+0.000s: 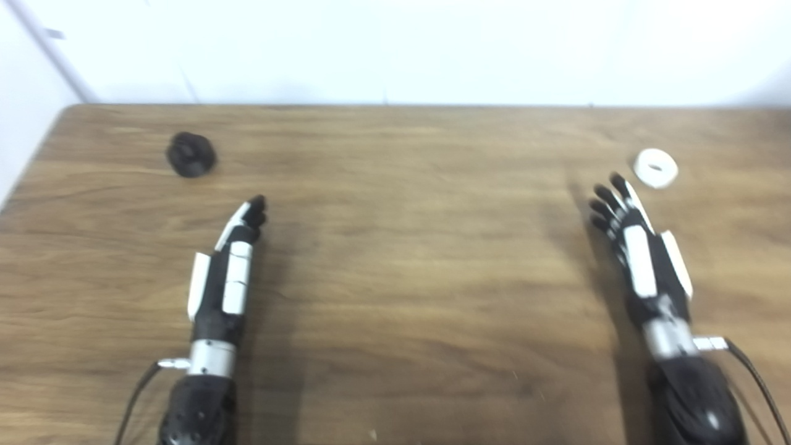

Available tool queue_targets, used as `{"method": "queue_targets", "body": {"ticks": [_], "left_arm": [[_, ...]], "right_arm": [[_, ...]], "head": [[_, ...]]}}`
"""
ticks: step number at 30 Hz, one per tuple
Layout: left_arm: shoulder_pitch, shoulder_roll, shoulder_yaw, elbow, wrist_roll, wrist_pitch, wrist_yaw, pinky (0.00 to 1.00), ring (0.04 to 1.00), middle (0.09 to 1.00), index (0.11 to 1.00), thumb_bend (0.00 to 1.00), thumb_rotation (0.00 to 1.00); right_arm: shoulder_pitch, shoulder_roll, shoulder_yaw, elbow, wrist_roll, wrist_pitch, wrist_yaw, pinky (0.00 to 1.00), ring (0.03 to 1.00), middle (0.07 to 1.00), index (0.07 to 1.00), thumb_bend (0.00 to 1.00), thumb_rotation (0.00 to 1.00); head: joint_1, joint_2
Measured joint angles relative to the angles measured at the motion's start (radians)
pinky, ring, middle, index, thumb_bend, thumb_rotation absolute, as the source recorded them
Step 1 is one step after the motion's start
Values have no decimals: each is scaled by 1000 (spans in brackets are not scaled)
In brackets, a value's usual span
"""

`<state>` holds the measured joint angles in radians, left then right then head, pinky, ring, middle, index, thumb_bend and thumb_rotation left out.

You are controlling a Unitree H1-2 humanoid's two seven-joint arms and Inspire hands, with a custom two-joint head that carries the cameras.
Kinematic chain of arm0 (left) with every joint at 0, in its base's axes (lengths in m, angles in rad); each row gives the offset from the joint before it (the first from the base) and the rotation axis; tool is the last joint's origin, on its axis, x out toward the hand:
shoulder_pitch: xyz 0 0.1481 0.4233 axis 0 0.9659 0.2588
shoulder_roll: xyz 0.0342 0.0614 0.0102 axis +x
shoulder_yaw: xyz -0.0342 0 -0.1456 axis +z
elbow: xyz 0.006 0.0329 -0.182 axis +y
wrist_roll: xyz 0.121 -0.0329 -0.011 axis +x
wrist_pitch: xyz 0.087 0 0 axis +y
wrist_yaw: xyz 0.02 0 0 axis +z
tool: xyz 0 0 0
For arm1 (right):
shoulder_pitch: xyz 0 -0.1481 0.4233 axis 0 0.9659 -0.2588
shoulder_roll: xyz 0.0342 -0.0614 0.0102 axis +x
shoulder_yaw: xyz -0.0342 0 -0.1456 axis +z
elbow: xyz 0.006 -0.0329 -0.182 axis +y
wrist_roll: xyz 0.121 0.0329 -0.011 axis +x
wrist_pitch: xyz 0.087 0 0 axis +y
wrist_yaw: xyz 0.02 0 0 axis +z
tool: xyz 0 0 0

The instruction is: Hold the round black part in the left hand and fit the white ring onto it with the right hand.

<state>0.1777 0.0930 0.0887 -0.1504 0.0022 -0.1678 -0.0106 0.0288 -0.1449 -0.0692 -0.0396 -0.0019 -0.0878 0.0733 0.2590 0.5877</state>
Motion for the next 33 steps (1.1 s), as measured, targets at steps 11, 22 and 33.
{"method": "queue_targets", "body": {"ticks": [11,22,33], "left_arm": [[-23,-14,-8,29,21,-44,11,994,949,940,916,464,1000],[-31,-17,-9,39,35,-50,11,1000,970,955,929,512,984],[-31,-24,1,37,53,-44,24,1000,975,956,929,537,721]], "right_arm": [[-44,-45,-14,79,42,-61,18,906,924,935,985,564,1000],[-62,-54,-19,111,61,-97,25,913,925,939,989,540,1000],[-72,-62,-19,126,62,-113,25,880,905,928,972,563,1000]], "head": [[92,-108],[83,-143],[54,-138]]}}
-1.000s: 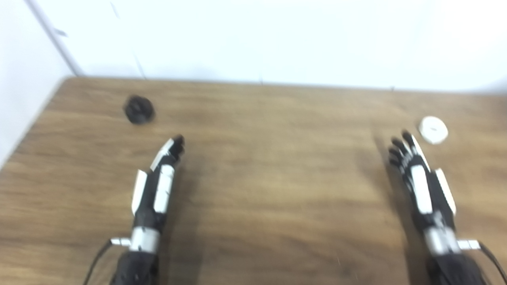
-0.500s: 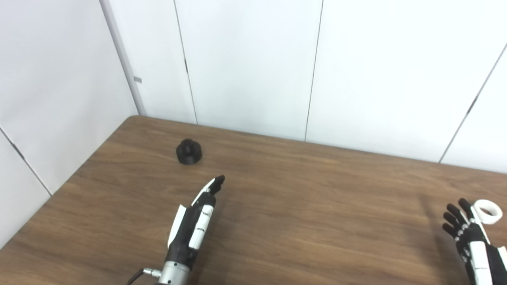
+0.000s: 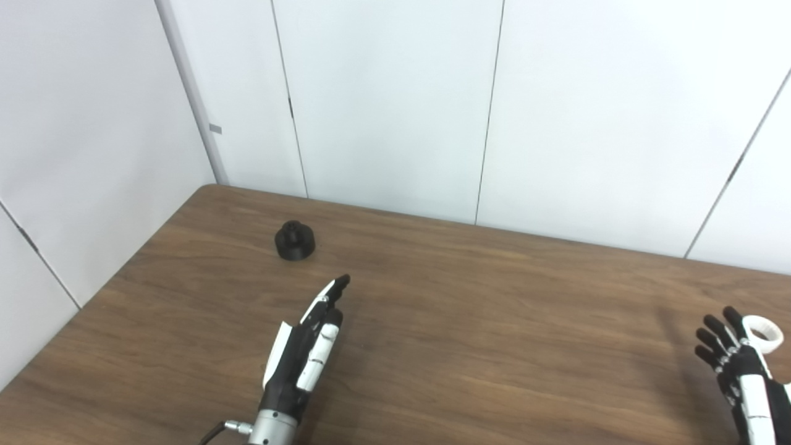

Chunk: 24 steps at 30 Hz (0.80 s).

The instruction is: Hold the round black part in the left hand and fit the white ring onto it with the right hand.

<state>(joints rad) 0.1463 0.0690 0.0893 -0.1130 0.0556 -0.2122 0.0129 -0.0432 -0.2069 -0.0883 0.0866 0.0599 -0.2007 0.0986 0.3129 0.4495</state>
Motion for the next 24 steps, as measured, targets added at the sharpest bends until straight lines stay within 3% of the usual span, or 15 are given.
{"method": "queue_targets", "body": {"ticks": [5,11,16,20,24], "left_arm": [[1,-8,19,-14,64,32,46,800,878,926,911,648,612],[-11,-1,43,-38,92,139,58,917,933,918,896,640,455],[-51,64,96,-39,122,192,66,940,931,910,893,683,303],[-100,117,127,-39,160,207,93,942,927,895,876,777,262],[-159,149,132,-39,229,249,106,897,900,884,870,874,317]], "right_arm": [[0,0,0,0,0,-1,-1,867,893,919,966,573,1000],[0,0,0,0,-1,-5,0,875,899,928,974,579,1000],[1,-2,0,-1,-1,-6,0,852,892,923,969,588,1000],[2,-4,0,0,-5,-13,-1,846,888,919,964,599,1000],[2,-3,0,0,-6,-14,-2,831,884,912,956,609,1000]], "head": [[-3,6],[-2,9],[-3,14],[-6,14],[-9,17]]}}
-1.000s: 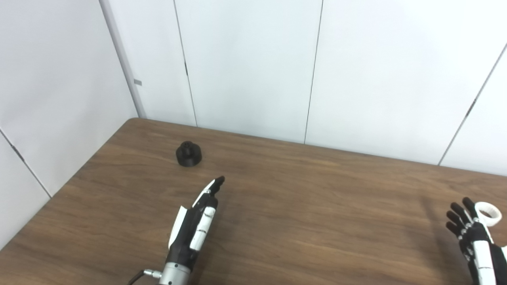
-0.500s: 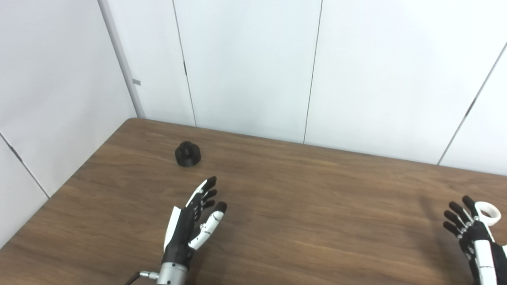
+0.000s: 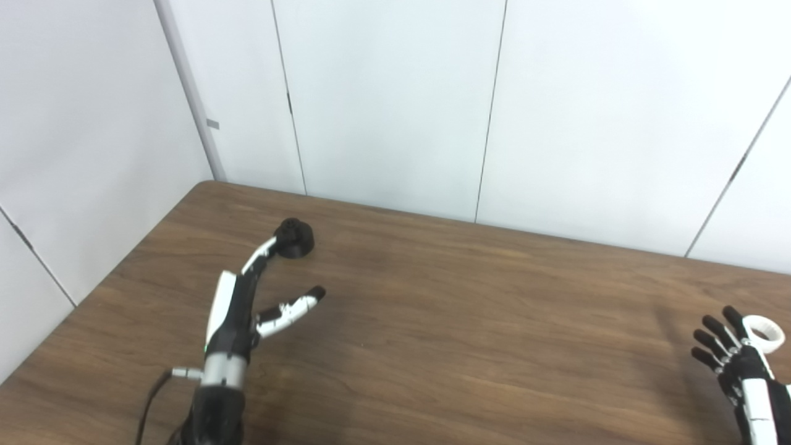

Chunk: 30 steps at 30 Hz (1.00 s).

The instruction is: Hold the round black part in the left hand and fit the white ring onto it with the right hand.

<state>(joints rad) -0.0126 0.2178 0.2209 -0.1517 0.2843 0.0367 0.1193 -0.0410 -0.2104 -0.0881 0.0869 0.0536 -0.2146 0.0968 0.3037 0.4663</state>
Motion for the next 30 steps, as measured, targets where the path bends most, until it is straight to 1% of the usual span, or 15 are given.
{"method": "queue_targets", "body": {"ticks": [1,4,6,8,10,14,17,20,24,25,30], "left_arm": [[-12,7,0,0,16,15,0,893,899,885,869,884,319],[-25,28,0,1,46,42,0,935,925,896,872,891,295],[-32,44,0,10,70,59,0,956,945,905,873,896,302],[-43,67,-2,37,98,76,0,955,954,913,863,900,307],[-54,92,-5,59,127,100,0,984,969,932,859,903,319],[-101,133,-37,130,207,146,0,1000,997,967,843,914,351],[-139,152,-56,182,240,151,9,1000,1000,975,827,919,342],[-177,161,-66,243,261,156,35,1000,1000,979,820,917,339],[-221,184,-89,327,270,164,40,1000,1000,973,819,921,347],[-230,190,-95,345,274,165,45,1000,1000,972,820,925,360],[-284,209,-128,431,290,182,68,1000,1000,967,818,929,356]], "right_arm": [[0,1,0,0,0,0,0,829,883,912,955,610,1000],[-1,2,0,0,-1,0,-1,827,882,909,956,610,1000],[-1,2,0,0,-3,0,-1,826,884,910,959,607,1000],[0,1,0,0,-4,0,-1,830,884,909,958,606,1000],[0,1,-2,0,-4,-1,-1,828,883,909,958,593,1000],[2,1,-3,0,-4,-1,0,841,891,916,962,598,1000],[2,1,-2,0,0,-1,0,839,889,912,962,593,1000],[2,1,-2,-1,-2,-4,0,828,887,908,959,592,1000],[2,1,-1,0,-7,-9,0,819,883,905,959,597,1000],[2,1,-1,0,-10,-10,0,819,880,903,957,592,1000],[2,1,0,0,-20,-27,0,811,871,902,958,604,1000]], "head": [[0,0],[0,2],[0,2],[0,2],[0,3],[-2,5],[-3,6],[-5,8],[-8,9],[-8,11],[-12,12]]}}
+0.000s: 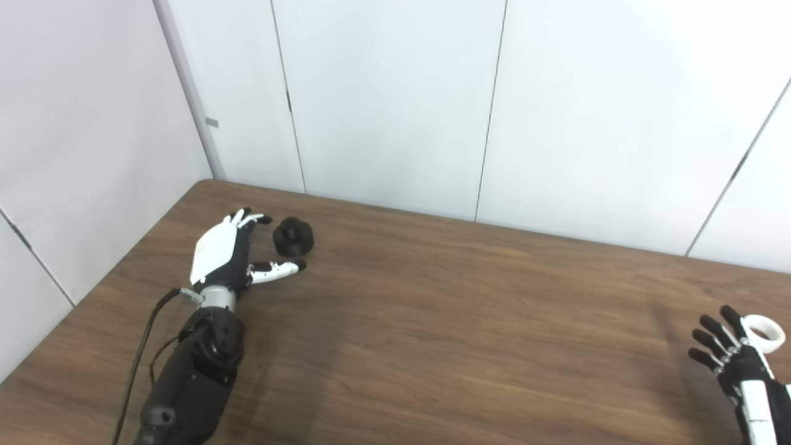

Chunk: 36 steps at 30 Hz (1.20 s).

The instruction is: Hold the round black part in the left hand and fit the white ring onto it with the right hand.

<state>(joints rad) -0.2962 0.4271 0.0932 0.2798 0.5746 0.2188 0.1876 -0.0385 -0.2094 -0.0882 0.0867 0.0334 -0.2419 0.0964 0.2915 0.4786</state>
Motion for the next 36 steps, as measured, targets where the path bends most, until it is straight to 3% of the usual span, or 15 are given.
{"method": "queue_targets", "body": {"ticks": [7,18,36], "left_arm": [[-59,7,-33,98,-2,6,5,1000,1000,963,817,941,382],[-141,14,-42,163,-47,58,-7,1000,999,943,806,957,378],[-188,28,-100,244,-84,94,-21,1000,988,924,793,934,347]], "right_arm": [[0,1,2,0,-12,-3,0,809,874,904,958,614,1000],[0,2,2,0,-17,-2,0,820,880,905,962,625,1000],[2,2,2,-4,-22,-2,0,819,878,909,962,640,1000]], "head": [[-5,0],[-8,2],[-14,8]]}}
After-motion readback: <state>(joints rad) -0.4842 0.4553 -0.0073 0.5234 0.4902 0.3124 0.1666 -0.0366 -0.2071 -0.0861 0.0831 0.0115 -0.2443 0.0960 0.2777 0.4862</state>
